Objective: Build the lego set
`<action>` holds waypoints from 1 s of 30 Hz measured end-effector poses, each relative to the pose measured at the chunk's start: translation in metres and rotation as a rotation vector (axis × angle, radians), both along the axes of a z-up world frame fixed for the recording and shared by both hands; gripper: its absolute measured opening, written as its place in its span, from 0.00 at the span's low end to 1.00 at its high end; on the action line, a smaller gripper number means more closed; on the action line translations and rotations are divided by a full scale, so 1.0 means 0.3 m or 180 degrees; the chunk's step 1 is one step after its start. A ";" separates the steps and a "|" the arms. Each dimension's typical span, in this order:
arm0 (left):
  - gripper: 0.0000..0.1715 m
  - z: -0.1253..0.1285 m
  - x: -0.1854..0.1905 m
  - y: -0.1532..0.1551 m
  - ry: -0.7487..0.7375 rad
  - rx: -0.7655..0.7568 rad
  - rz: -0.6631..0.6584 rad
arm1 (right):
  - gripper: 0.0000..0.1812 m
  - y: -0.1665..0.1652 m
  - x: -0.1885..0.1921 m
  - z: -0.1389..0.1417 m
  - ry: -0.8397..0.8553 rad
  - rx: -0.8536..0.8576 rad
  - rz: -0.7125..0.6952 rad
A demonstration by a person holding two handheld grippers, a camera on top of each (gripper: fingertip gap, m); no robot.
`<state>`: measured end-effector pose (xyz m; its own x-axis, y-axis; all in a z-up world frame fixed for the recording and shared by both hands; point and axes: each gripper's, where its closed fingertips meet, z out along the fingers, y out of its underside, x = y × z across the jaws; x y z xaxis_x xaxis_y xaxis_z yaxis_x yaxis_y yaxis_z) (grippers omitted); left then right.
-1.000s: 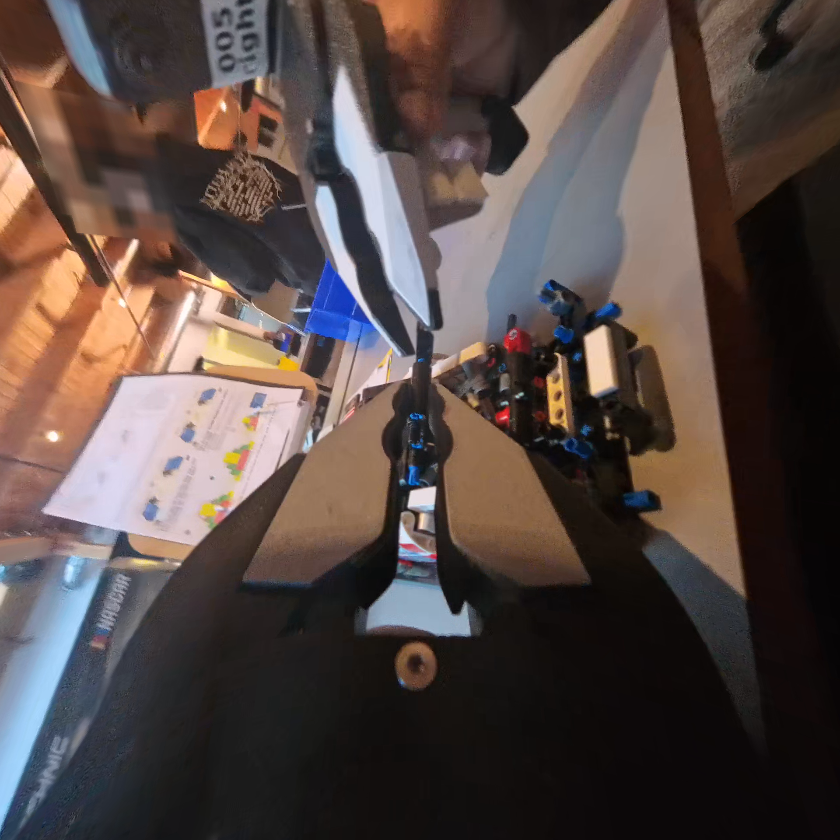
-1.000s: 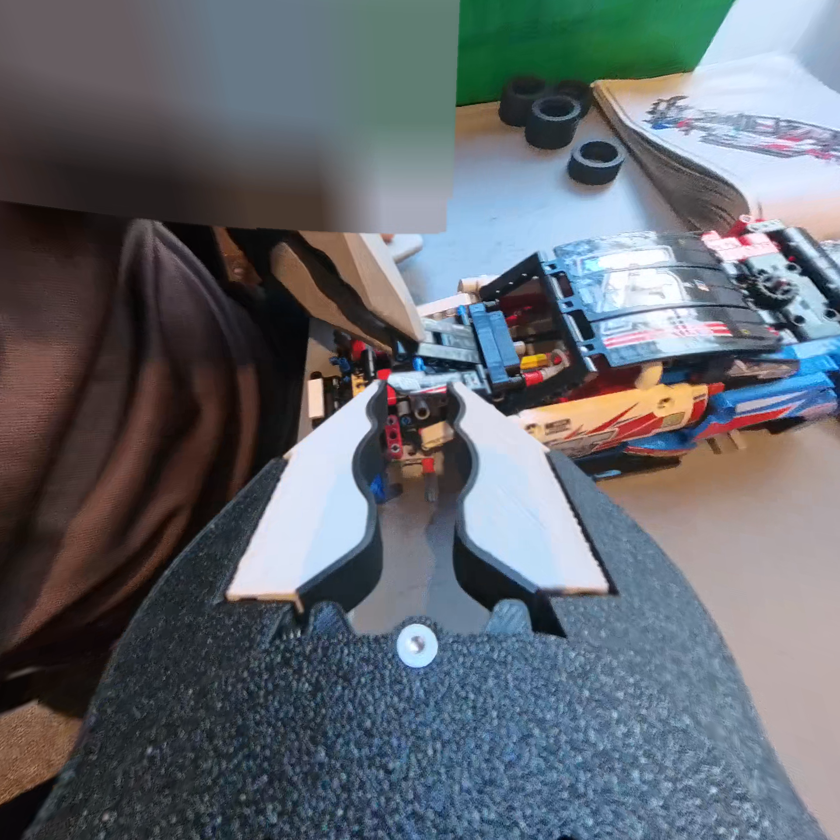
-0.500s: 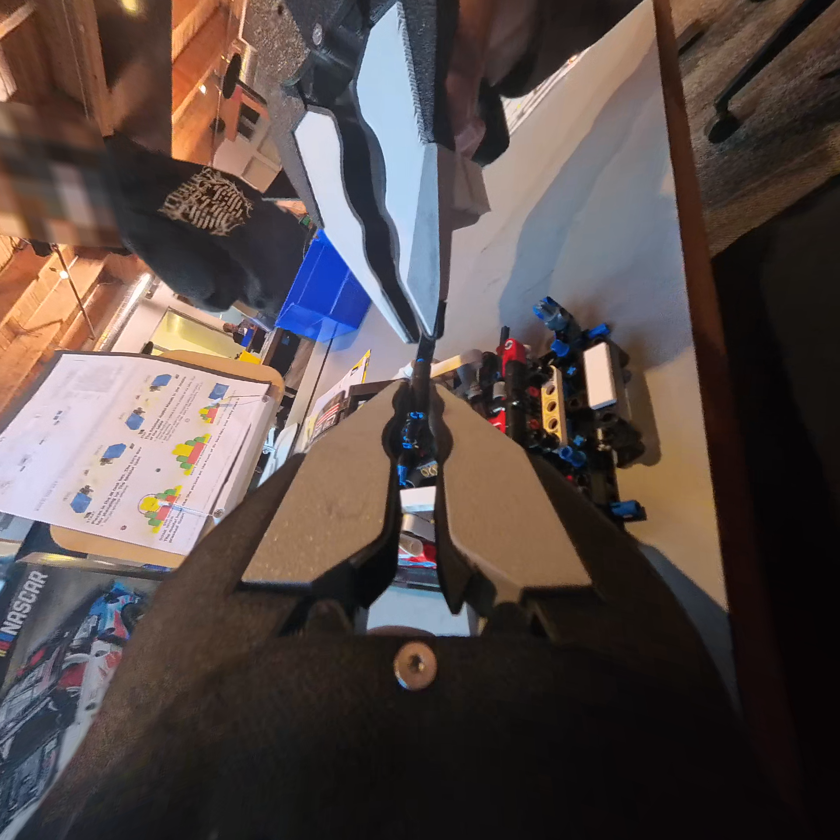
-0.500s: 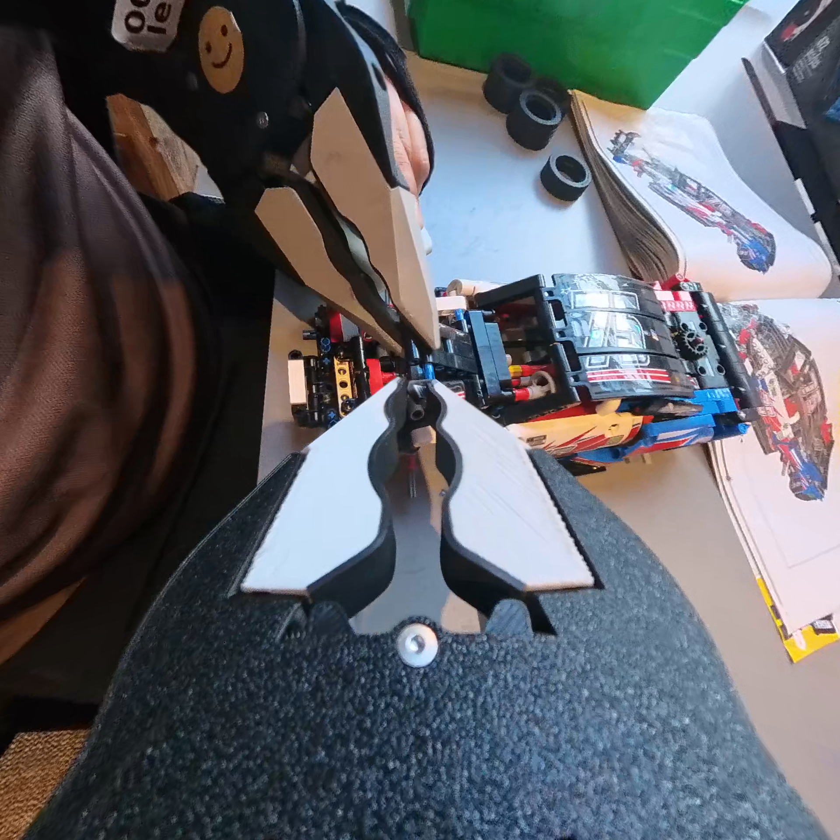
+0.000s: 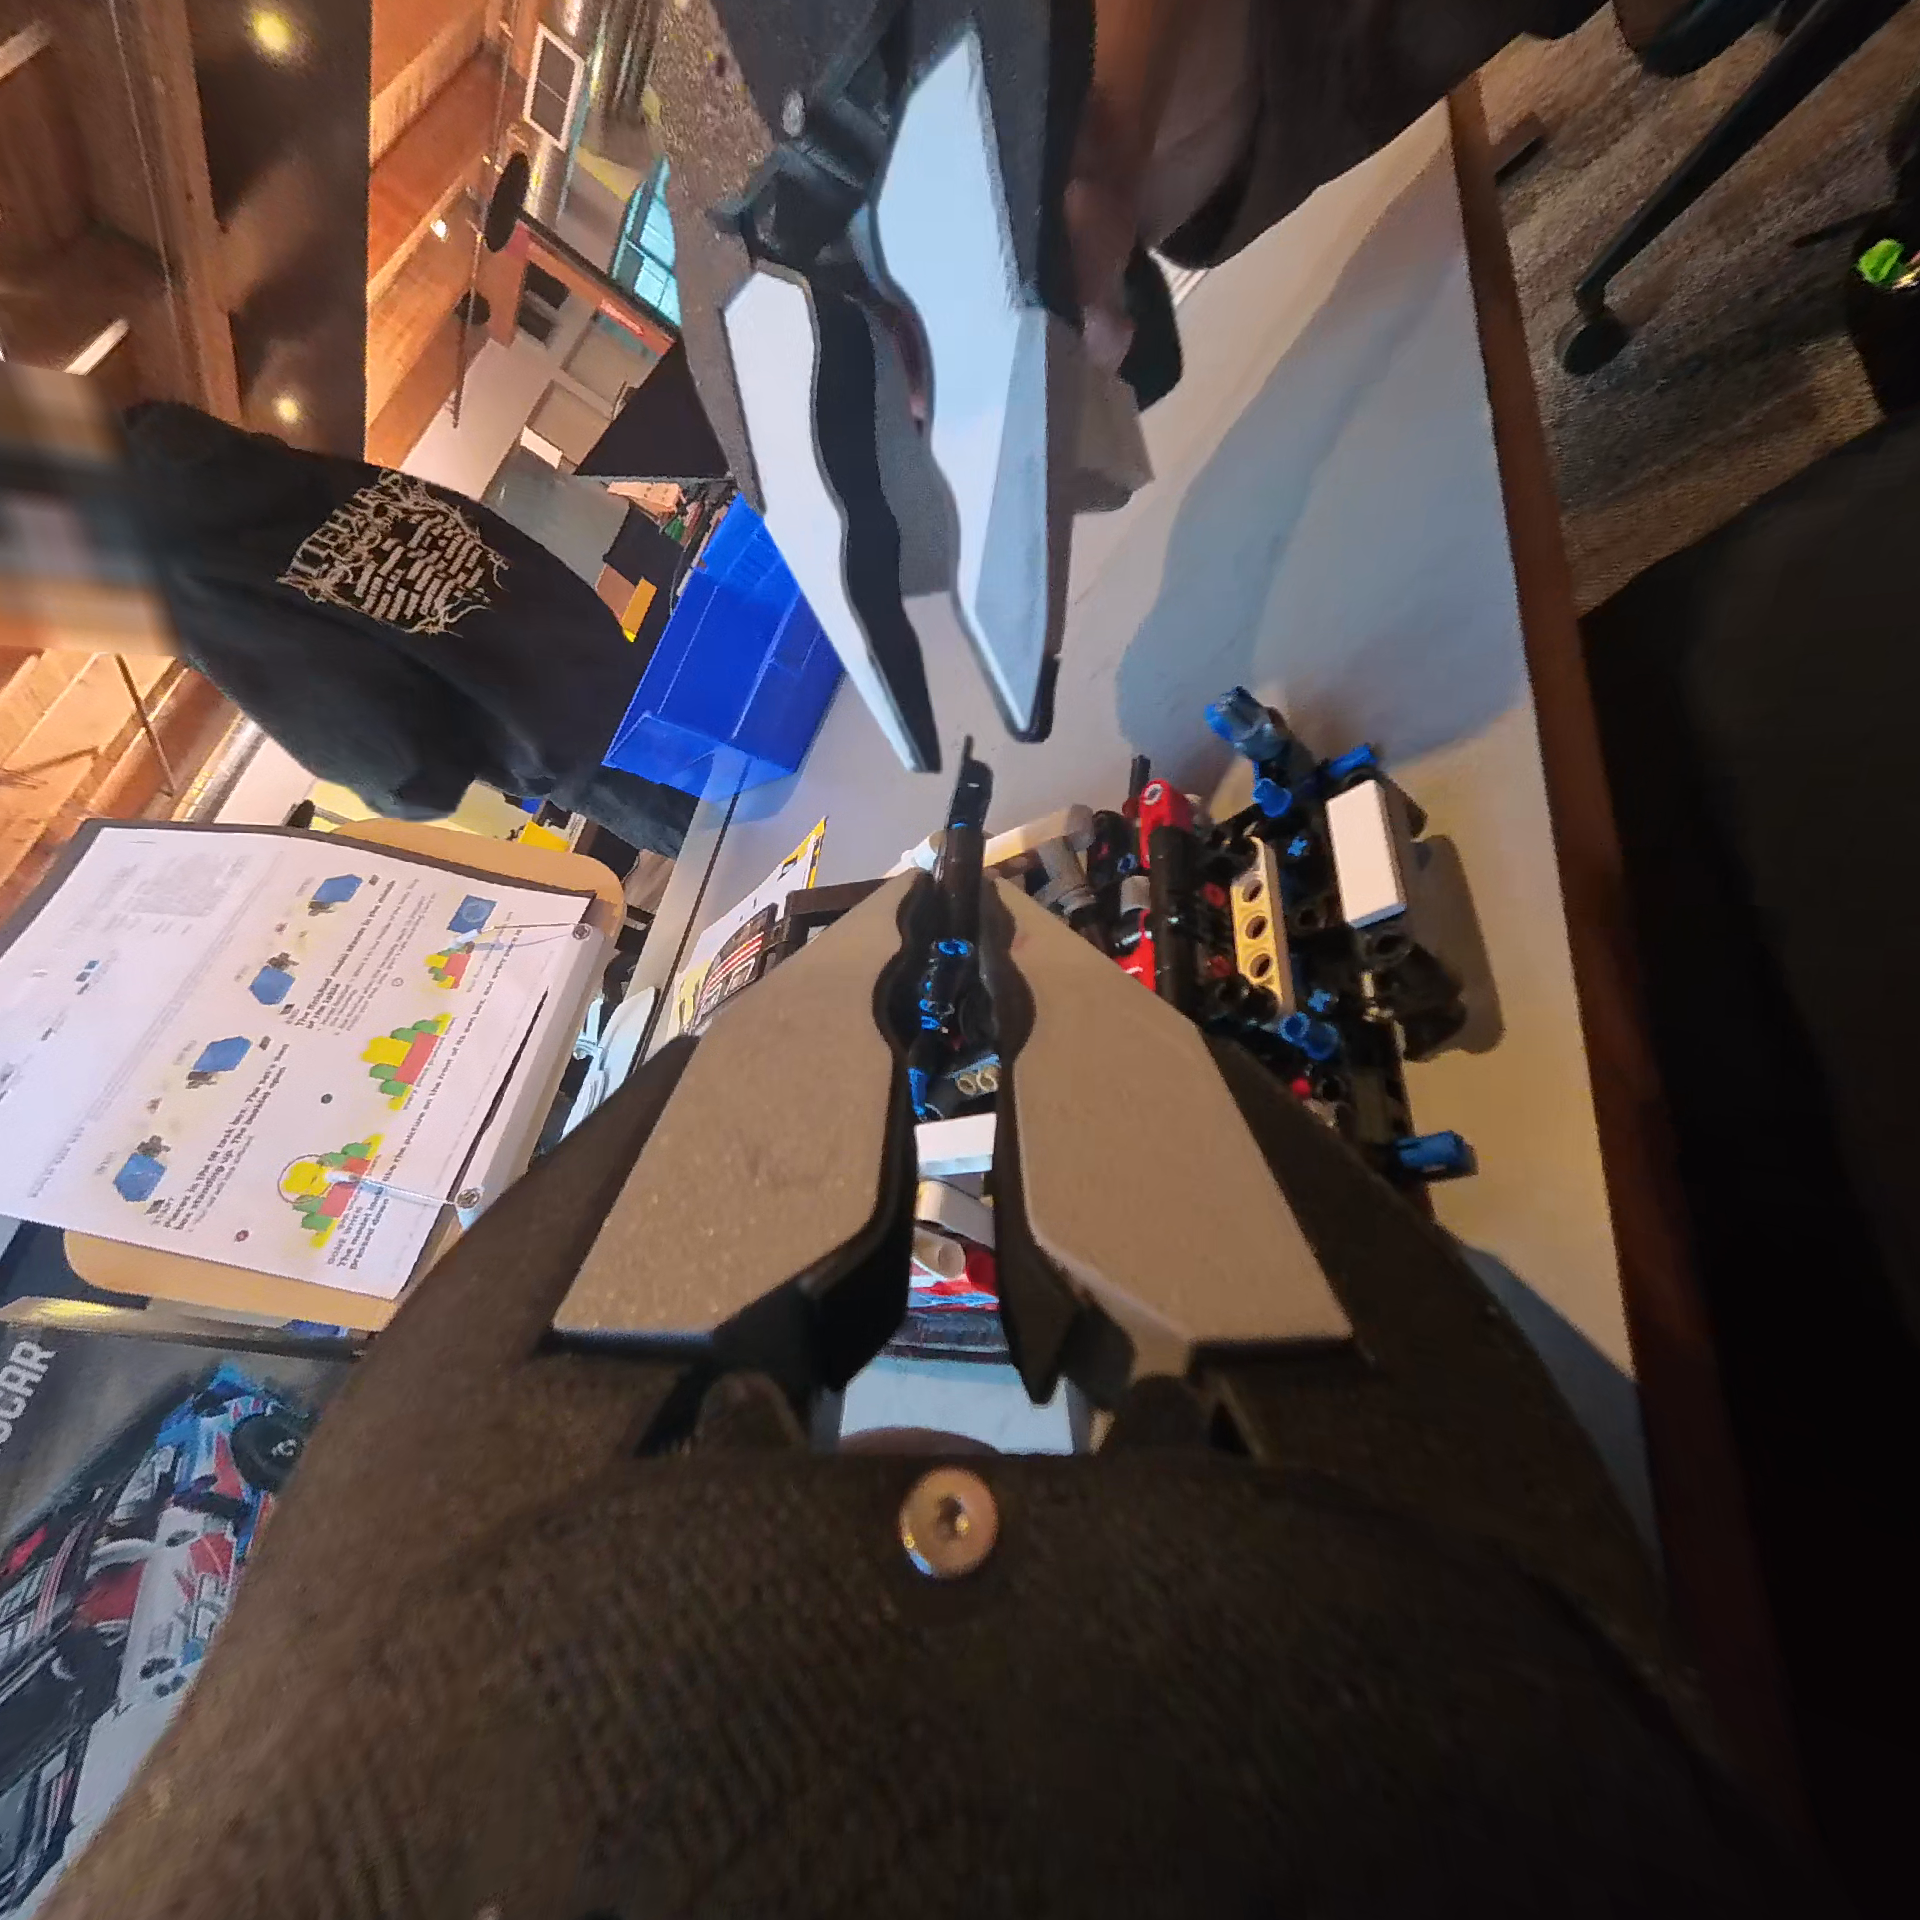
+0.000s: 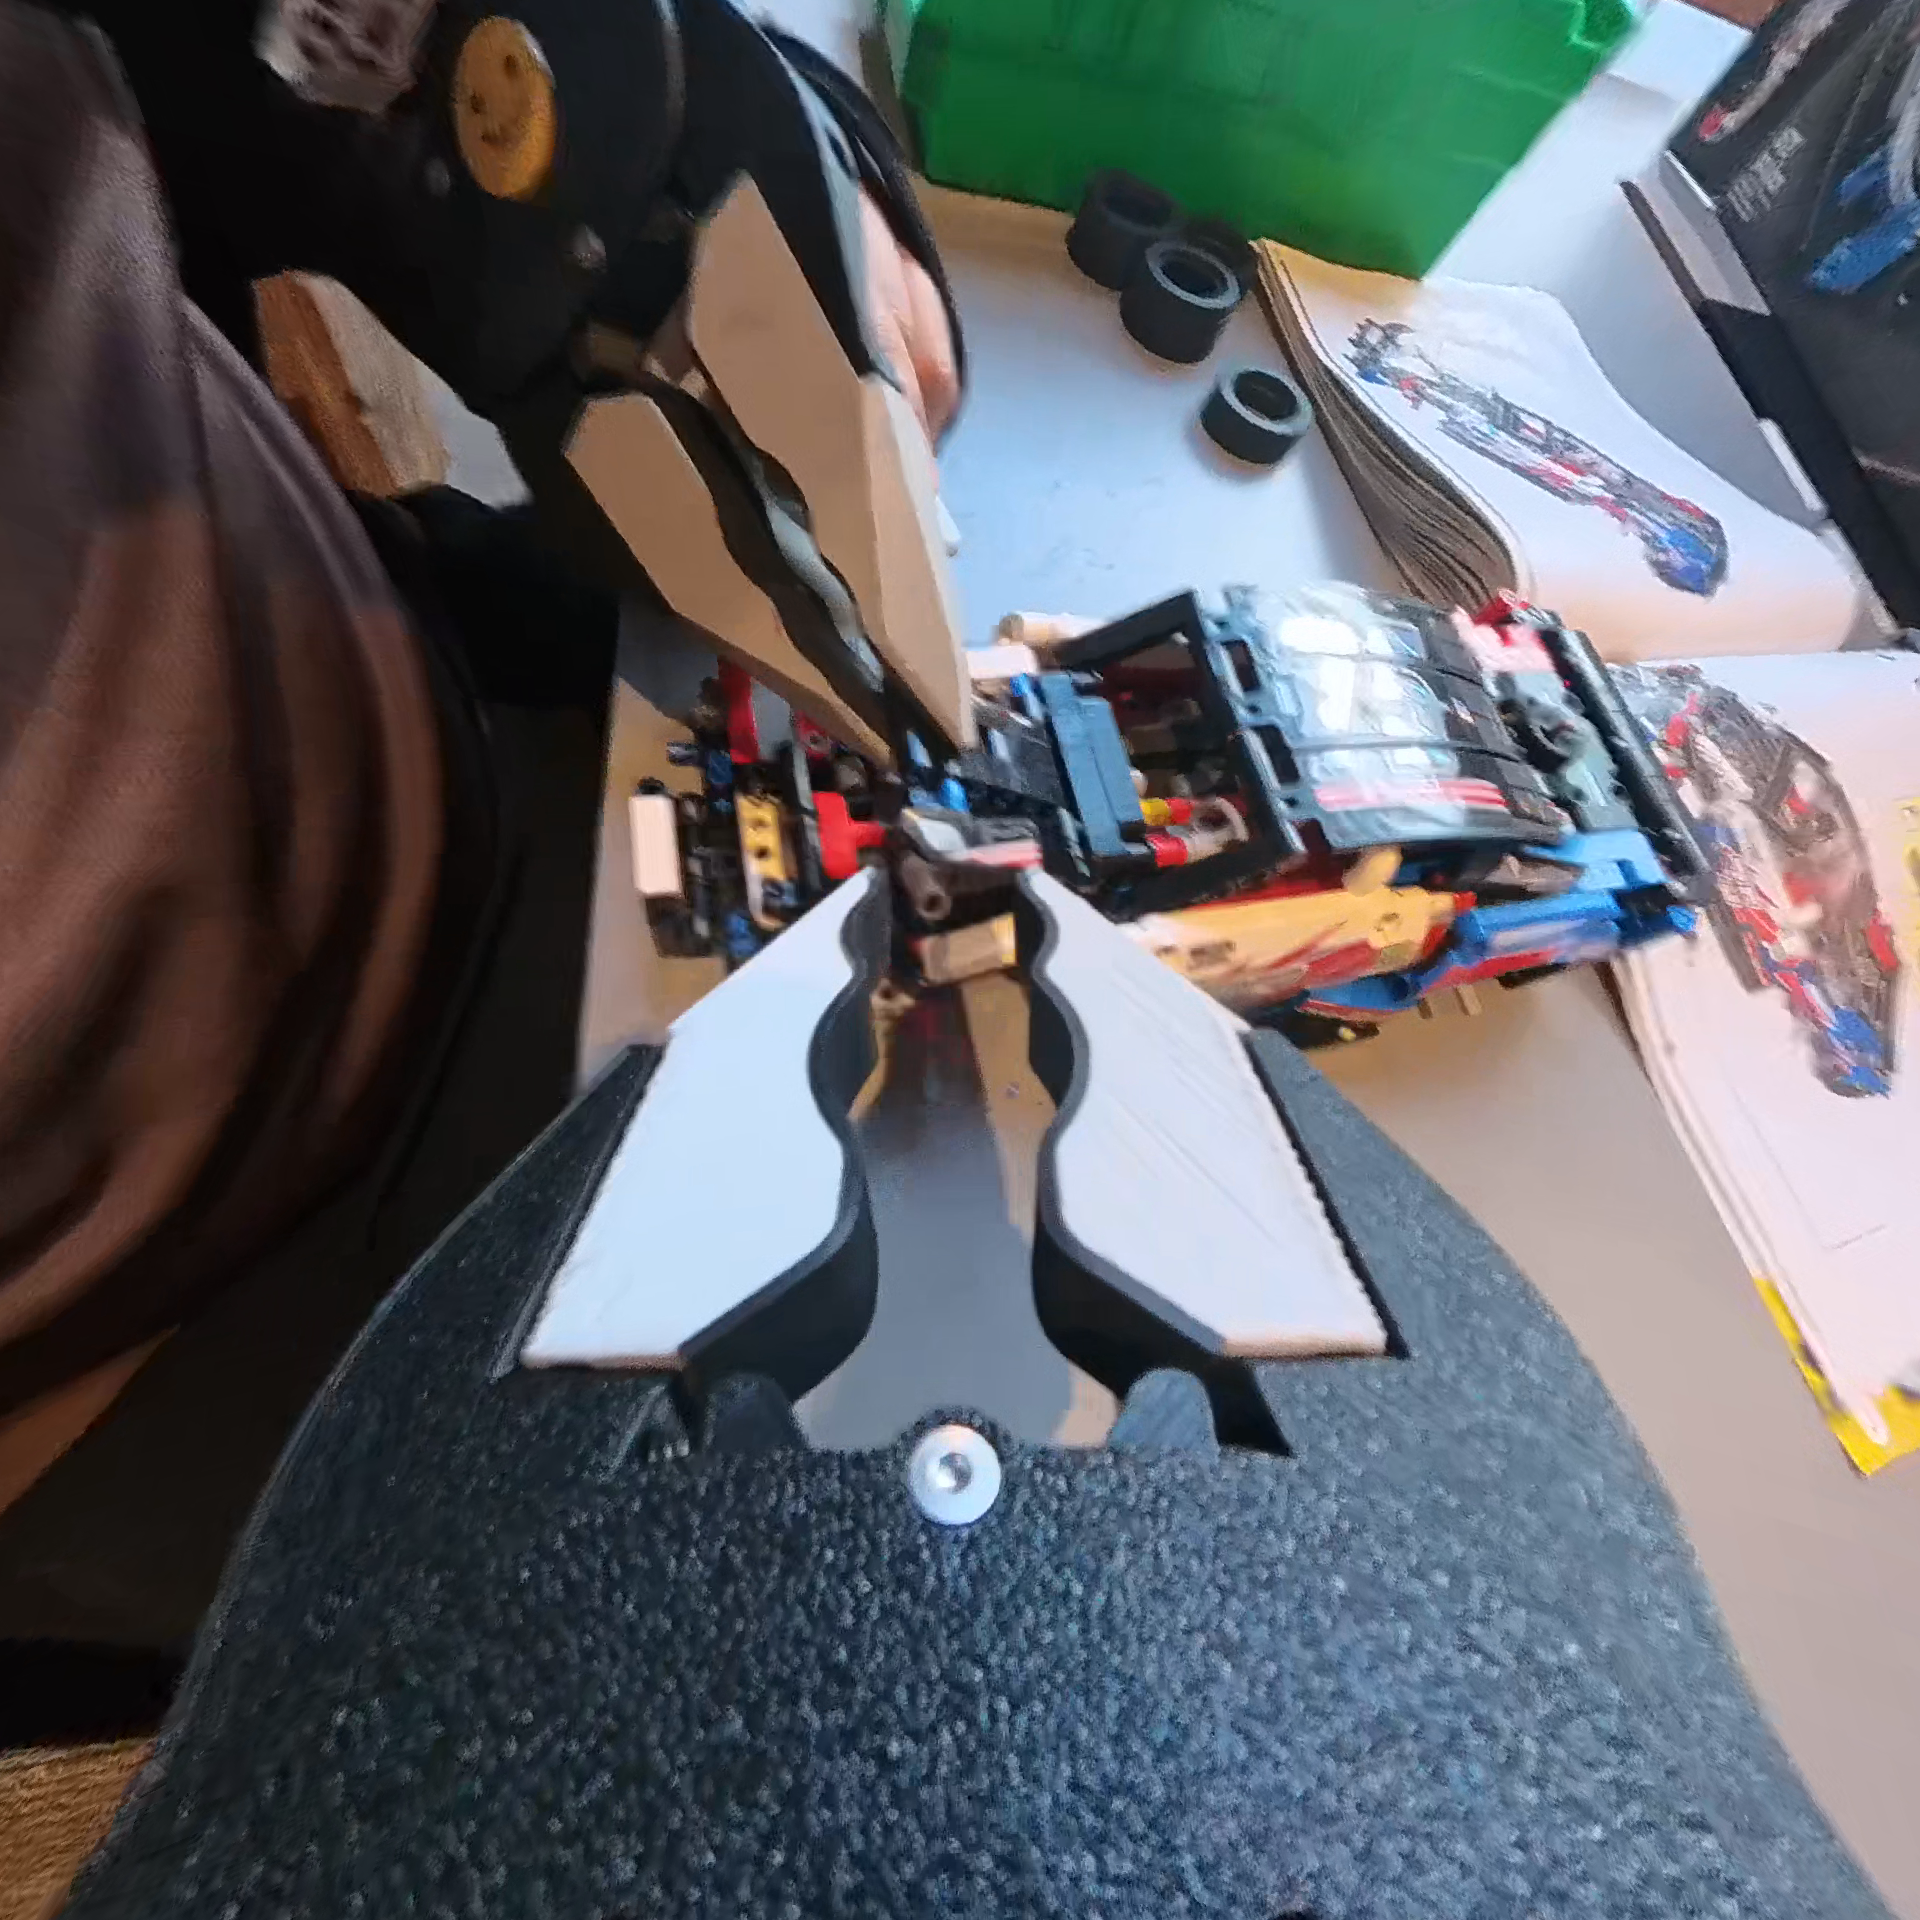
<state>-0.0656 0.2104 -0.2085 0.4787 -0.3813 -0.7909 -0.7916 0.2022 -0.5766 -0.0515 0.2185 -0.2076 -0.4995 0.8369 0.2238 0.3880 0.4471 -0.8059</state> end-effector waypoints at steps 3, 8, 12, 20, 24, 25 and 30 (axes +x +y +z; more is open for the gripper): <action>0.03 0.000 0.001 0.001 -0.0038 -0.0016 -0.0023 | 0.12 0.042 -0.017 -0.033 0.0009 0.0358 -0.0043; 0.03 0.004 -0.002 0.000 -0.0156 -0.0062 -0.0058 | 0.09 -0.003 -0.044 -0.019 0.0271 0.0767 0.0268; 0.03 0.002 0.000 0.000 -0.0313 -0.0156 -0.0092 | 0.09 -0.001 -0.049 -0.022 0.0361 0.0907 0.0395; 0.05 -0.021 -0.037 0.017 -0.0198 -0.0302 0.0125 | 0.07 -0.003 -0.050 -0.021 0.0453 0.1125 0.0550; 0.03 -0.007 -0.042 0.025 -0.0238 -0.0308 0.0112 | 0.06 0.005 -0.058 -0.009 0.0514 0.1057 0.0458; 0.03 -0.006 -0.043 0.024 -0.0302 -0.0345 0.0088 | 0.05 0.006 -0.061 -0.007 0.0526 0.1069 0.0430; 0.02 -0.004 -0.040 0.016 -0.0260 -0.0298 0.0050 | 0.05 0.003 -0.065 -0.005 0.0406 0.0827 0.0389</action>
